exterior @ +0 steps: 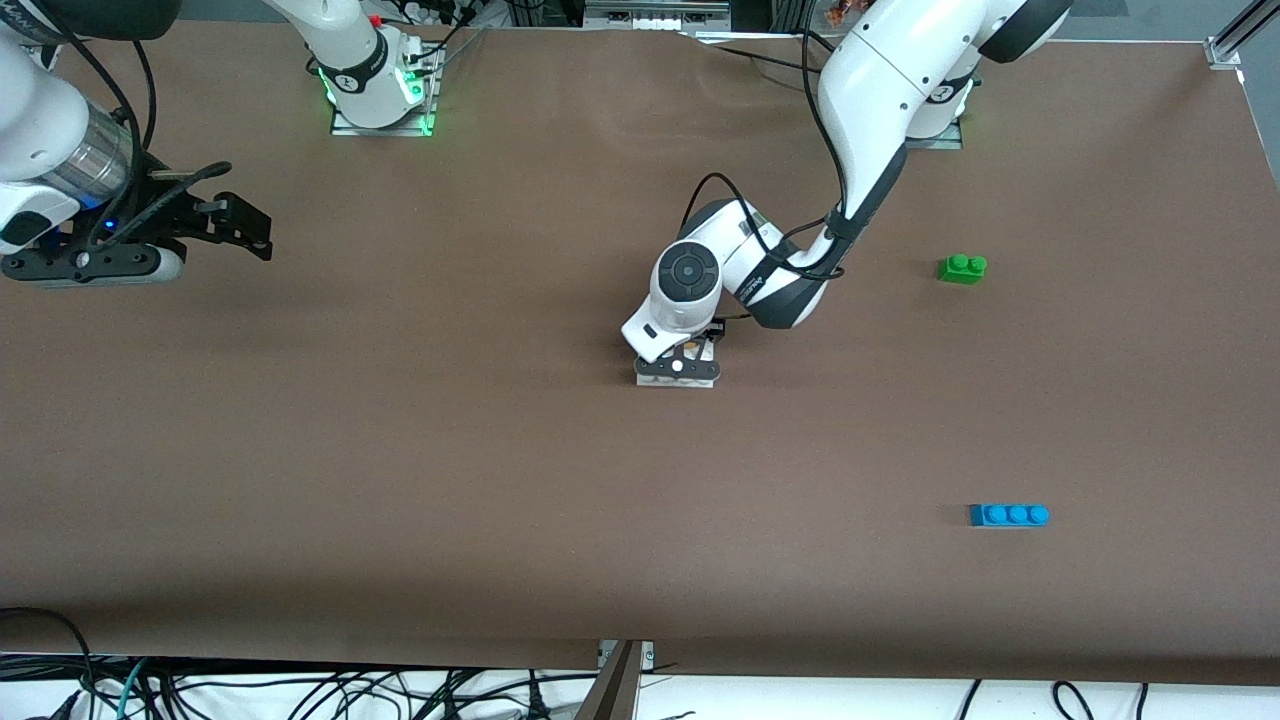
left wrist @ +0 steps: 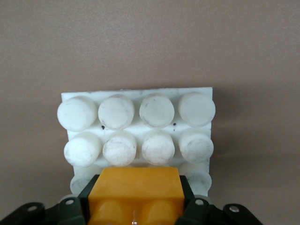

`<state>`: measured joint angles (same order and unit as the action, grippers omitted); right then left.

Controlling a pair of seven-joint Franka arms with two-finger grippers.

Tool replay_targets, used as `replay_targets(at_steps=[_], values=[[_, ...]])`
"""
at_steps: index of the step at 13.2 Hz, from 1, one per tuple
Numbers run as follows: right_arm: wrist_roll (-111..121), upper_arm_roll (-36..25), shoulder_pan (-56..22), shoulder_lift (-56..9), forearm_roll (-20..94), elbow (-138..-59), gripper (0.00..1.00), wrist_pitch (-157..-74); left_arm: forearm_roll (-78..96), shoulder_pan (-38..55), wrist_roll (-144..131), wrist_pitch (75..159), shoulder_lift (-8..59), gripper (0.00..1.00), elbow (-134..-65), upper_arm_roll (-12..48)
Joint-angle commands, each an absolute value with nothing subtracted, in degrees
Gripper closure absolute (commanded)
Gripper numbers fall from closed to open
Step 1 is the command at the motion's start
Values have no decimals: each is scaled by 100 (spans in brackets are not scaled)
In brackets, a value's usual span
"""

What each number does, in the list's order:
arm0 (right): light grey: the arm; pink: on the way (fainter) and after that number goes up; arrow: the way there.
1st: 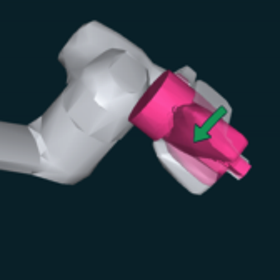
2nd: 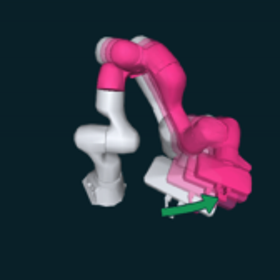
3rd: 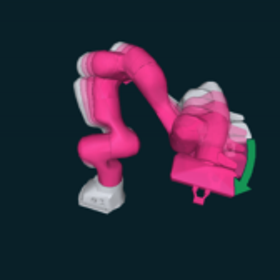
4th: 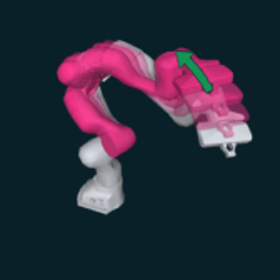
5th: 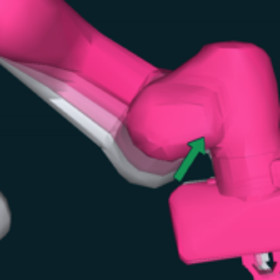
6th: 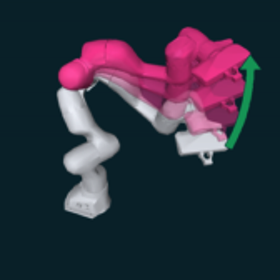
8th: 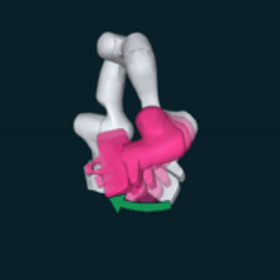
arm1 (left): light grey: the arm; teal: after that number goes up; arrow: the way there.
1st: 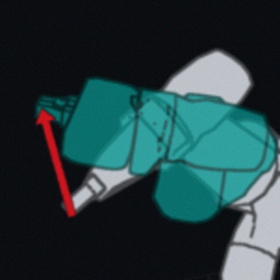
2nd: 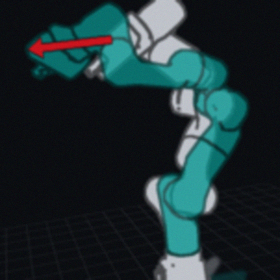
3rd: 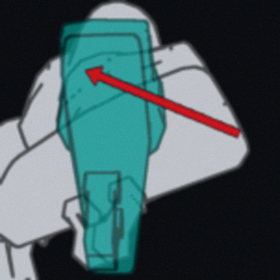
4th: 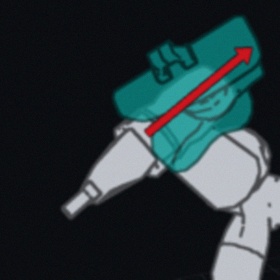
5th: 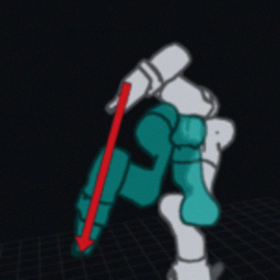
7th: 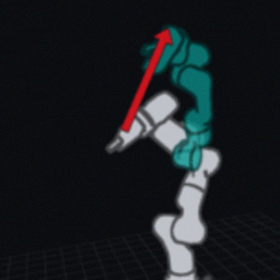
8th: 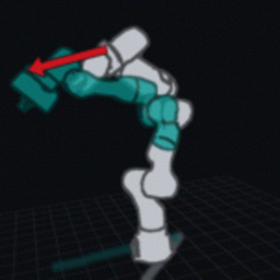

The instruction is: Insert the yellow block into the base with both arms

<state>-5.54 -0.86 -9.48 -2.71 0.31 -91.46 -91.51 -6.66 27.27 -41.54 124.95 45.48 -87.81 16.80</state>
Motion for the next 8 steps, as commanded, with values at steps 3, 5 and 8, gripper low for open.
replay_targets(at_steps=[3, 5, 8], values=[[-466, -88, -932, -308, 97, -9044, 0, -9114, -555, 2725, -4008, 12199, 4632, 74, -8701, 1626], [-466, -88, -932, -308, 97, -9044, 0, -9114, -519, 2725, -3990, 12190, 4614, 74, -8701, 1626], [-466, -88, -932, -308, 97, -9044, 0, -9114, -510, 2716, -3806, 12190, 4614, 74, -8701, 1626]])
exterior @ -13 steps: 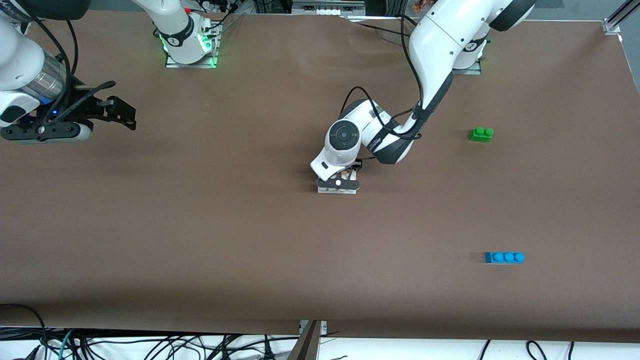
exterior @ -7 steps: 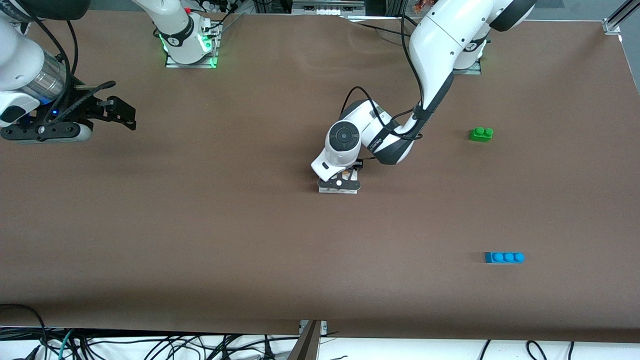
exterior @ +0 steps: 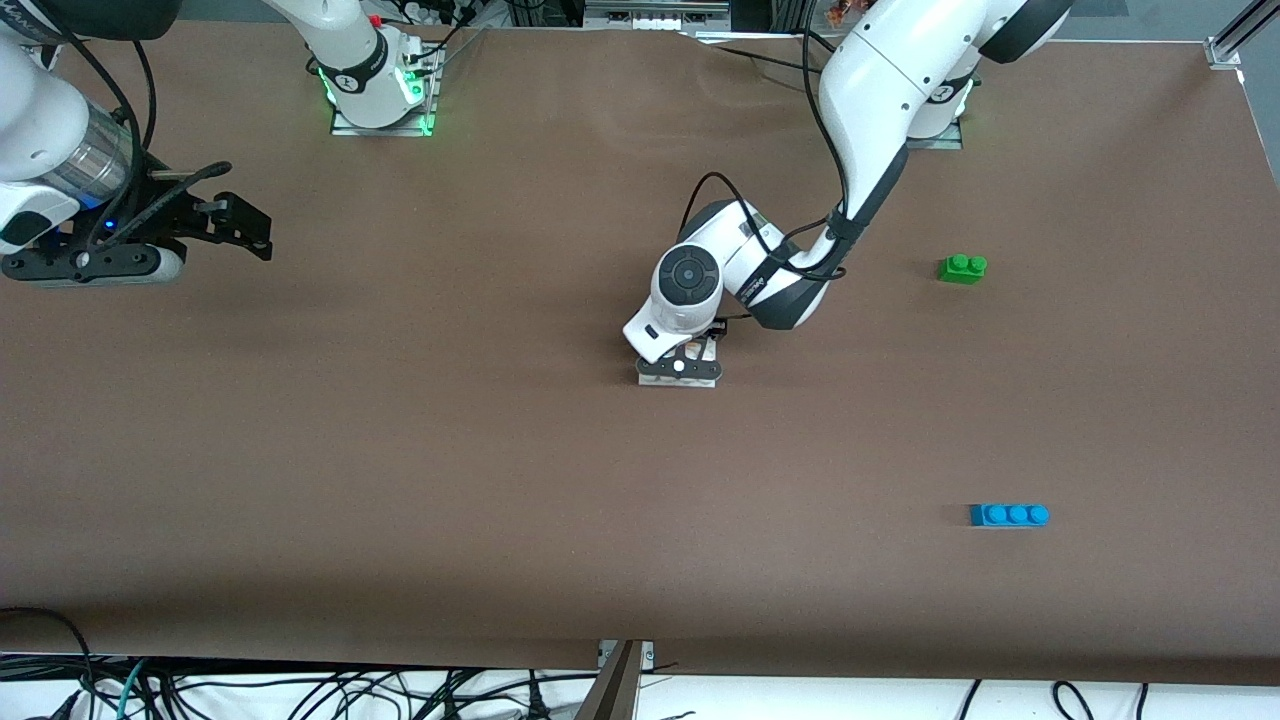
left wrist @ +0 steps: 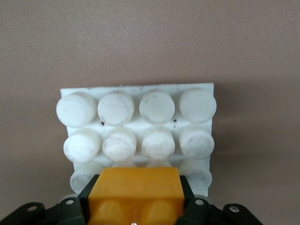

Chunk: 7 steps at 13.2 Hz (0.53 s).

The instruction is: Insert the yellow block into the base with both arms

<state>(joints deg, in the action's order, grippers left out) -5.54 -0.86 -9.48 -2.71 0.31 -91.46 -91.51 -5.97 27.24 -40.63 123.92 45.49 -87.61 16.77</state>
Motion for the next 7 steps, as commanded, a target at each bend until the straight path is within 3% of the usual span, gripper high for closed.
replay_targets(at_steps=[1, 7], values=[[-466, -97, -932, -308, 97, -9044, 0, -9114, -518, 2725, -3745, 12190, 4623, 74, -8701, 1626], [-466, -97, -923, -308, 97, -9053, 0, -9114, -527, 2725, -3384, 12199, 4649, 73, -8710, 1617]])
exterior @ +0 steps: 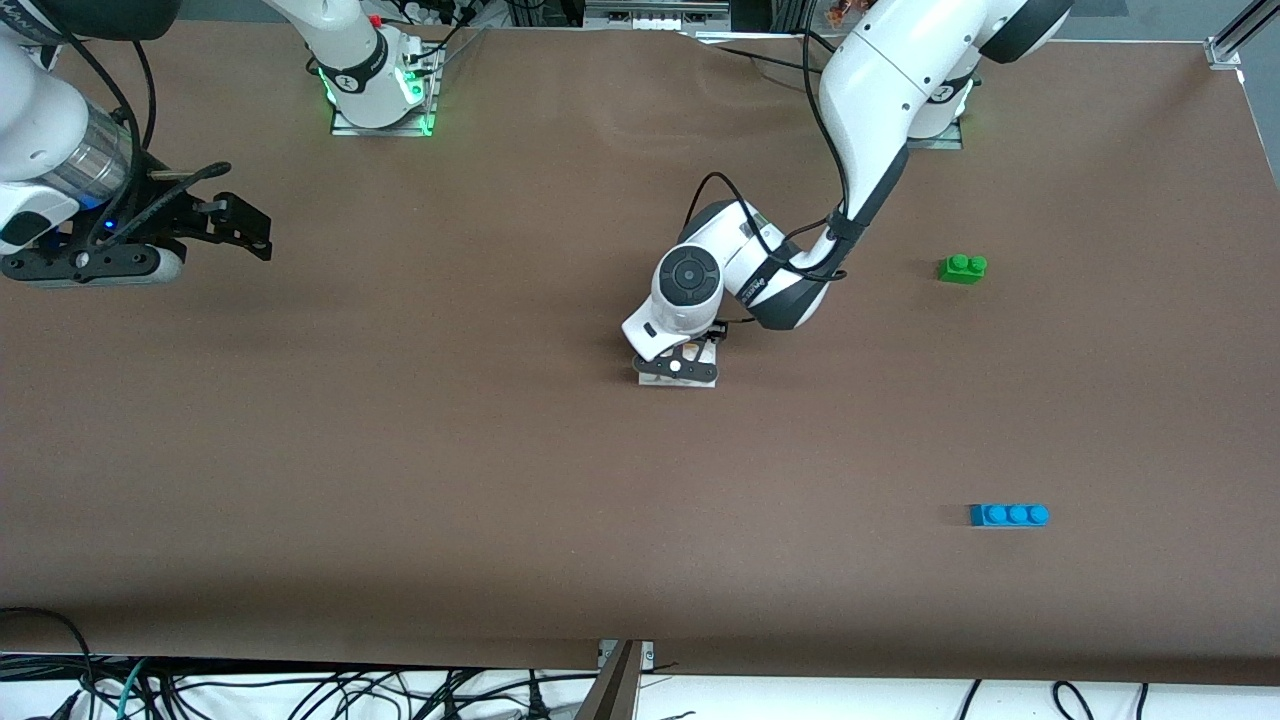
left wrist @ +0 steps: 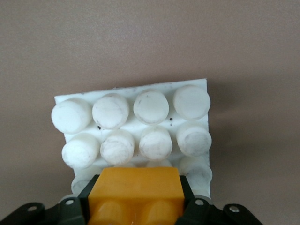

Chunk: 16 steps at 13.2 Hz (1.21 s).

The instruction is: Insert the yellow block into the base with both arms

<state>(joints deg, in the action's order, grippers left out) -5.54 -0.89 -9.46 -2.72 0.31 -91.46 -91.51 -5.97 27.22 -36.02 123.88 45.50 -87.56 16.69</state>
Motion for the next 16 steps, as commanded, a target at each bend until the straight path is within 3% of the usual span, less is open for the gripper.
replay_targets(at_steps=[1, 4, 5, 6, 7, 12, 16], values=[[-466, -97, -923, -308, 97, -9053, 0, -9106, -527, 2725, -3401, 12199, 4658, 73, -8719, 1617], [-466, -97, -923, -308, 97, -9053, 0, -9105, -527, 2742, -3454, 12199, 4658, 68, -8728, 1617], [-466, -97, -923, -308, 97, -9053, 0, -9105, -519, 2742, -3463, 12199, 4658, 60, -8719, 1617], [-466, -97, -923, -308, 97, -9053, 0, -9105, -519, 2742, -3532, 12199, 4641, 17, -8719, 1617], [-466, -97, -923, -308, 97, -9053, 0, -9114, -519, 2733, -3629, 12199, 4623, 0, -8710, 1617], [-466, -97, -923, -308, 97, -9053, 0, -9114, -449, 2725, -3832, 12025, 4352, 0, -8684, 1696], [-466, -105, -914, -308, 105, -9062, 0, -9106, 52, 2690, -3858, 11445, 3632, 0, -8684, 1661]])
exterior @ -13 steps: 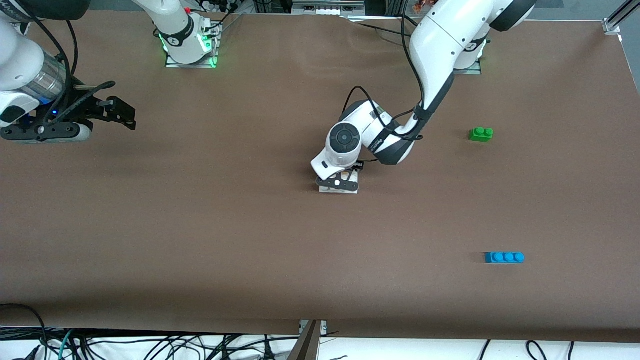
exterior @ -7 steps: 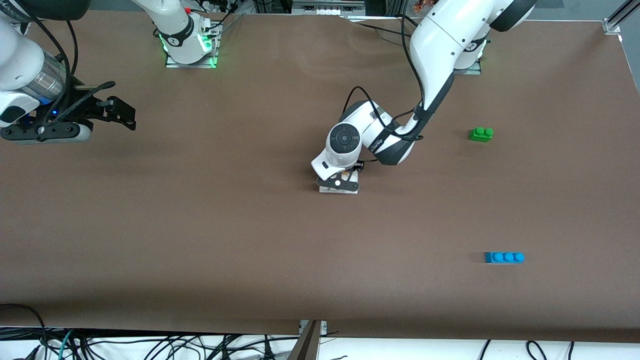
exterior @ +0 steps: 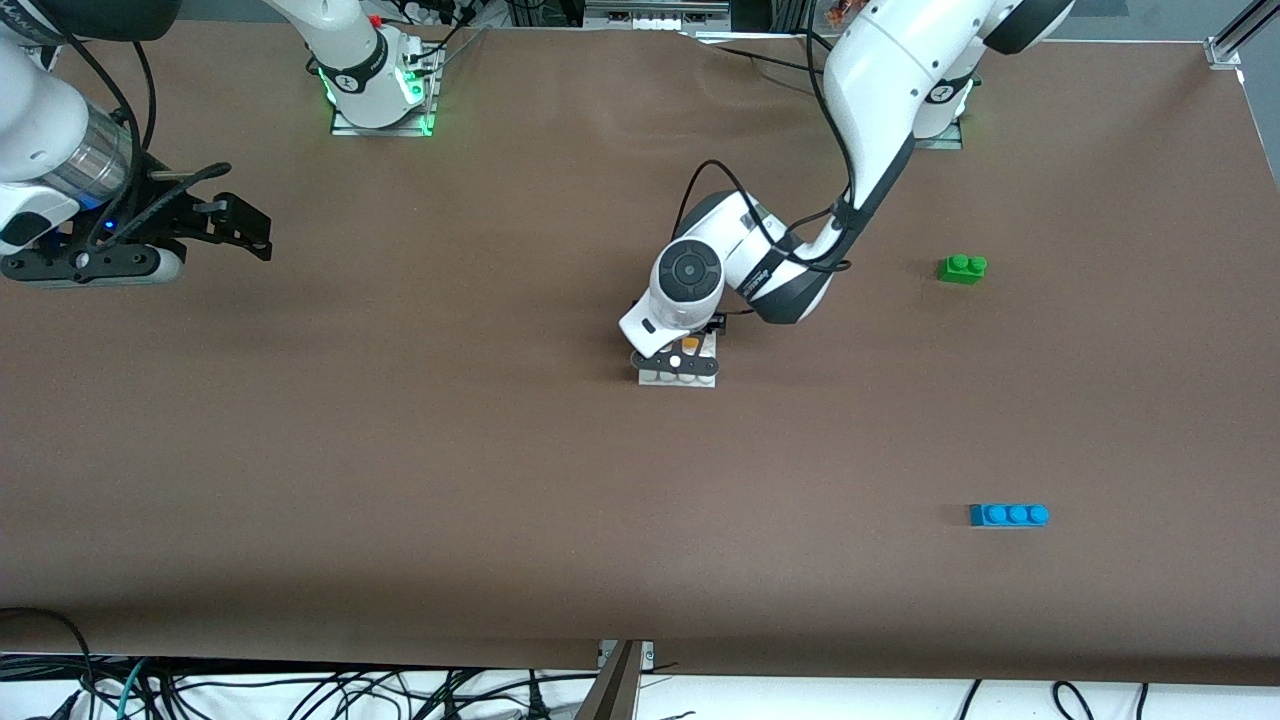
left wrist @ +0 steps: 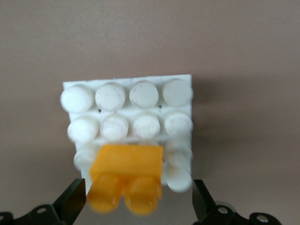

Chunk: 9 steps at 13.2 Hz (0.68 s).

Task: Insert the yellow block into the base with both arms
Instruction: 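Open the left gripper and lift it off the yellow brick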

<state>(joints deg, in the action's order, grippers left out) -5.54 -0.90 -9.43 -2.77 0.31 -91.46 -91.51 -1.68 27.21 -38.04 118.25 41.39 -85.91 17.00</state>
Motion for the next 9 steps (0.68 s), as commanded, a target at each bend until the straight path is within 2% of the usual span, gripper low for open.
replay_targets(at_steps=[1, 5, 9], values=[[-466, -105, -914, -308, 105, -9062, 0, -9105, 79, 2655, -3858, 11313, 3430, 0, -8684, 1635], [-466, -114, -905, -308, 105, -9079, 0, -9079, 18, 2277, -3850, 10926, 2936, 0, -8666, 1626], [-466, -123, -905, -308, 105, -9070, 0, -9114, -9, 2127, -3788, 10249, 2909, 0, -7973, 1284]])
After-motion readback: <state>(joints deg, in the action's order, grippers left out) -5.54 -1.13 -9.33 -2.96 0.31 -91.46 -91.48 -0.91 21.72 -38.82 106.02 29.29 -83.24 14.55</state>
